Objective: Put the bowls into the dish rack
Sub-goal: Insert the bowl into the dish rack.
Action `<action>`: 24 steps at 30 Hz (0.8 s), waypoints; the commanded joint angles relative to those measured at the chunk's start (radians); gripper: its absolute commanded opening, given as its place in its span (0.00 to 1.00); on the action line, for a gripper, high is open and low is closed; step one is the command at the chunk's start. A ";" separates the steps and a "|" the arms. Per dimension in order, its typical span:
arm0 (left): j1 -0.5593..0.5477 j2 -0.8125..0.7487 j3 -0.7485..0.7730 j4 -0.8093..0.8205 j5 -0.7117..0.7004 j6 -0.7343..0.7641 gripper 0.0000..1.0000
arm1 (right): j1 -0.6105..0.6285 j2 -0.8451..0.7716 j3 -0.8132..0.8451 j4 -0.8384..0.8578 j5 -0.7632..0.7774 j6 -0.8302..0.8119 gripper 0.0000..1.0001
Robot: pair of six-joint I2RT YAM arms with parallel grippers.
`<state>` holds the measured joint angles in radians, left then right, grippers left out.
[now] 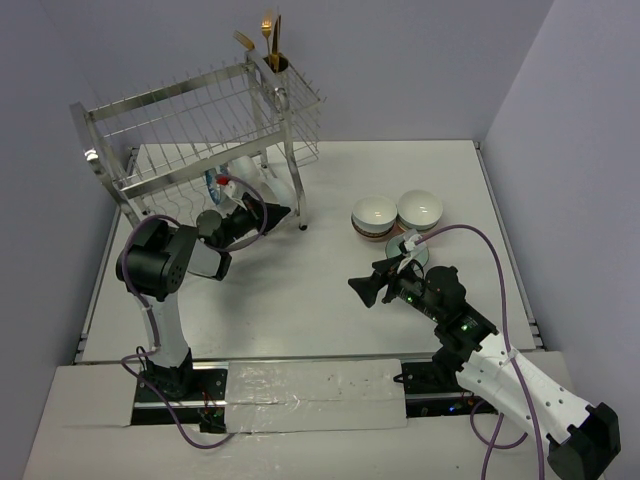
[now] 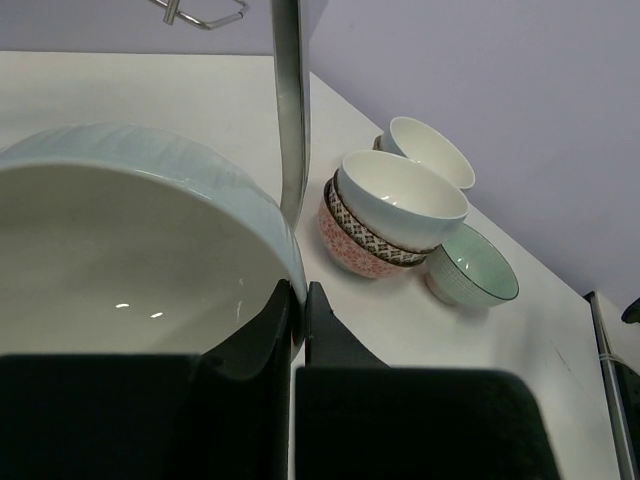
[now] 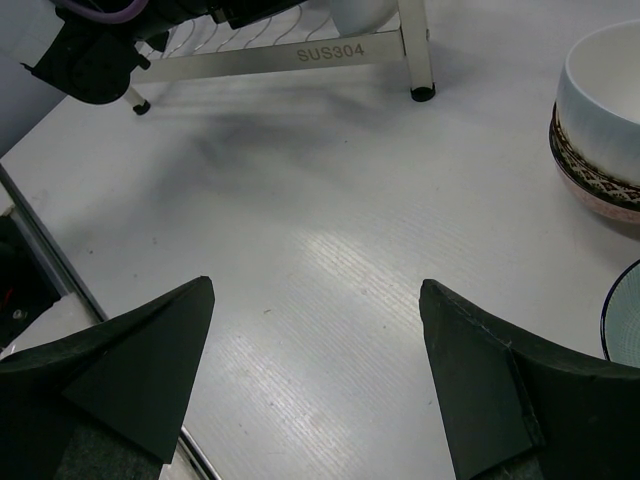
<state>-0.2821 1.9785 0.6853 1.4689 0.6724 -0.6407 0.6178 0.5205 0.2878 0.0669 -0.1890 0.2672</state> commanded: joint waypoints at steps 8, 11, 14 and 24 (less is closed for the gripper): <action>-0.020 0.079 0.034 0.392 0.220 -0.093 0.00 | 0.011 0.001 0.033 0.039 -0.010 -0.011 0.91; -0.012 0.074 0.033 0.389 0.231 -0.088 0.00 | 0.013 0.001 0.033 0.039 -0.013 -0.011 0.91; -0.003 0.068 0.030 0.390 0.240 -0.097 0.00 | 0.013 -0.001 0.031 0.042 -0.013 -0.011 0.91; 0.017 0.054 0.095 0.384 0.276 -0.117 0.00 | 0.014 0.006 0.034 0.037 -0.021 -0.014 0.91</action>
<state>-0.2451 2.0090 0.7494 1.4616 0.8181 -0.6861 0.6201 0.5243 0.2878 0.0677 -0.2035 0.2672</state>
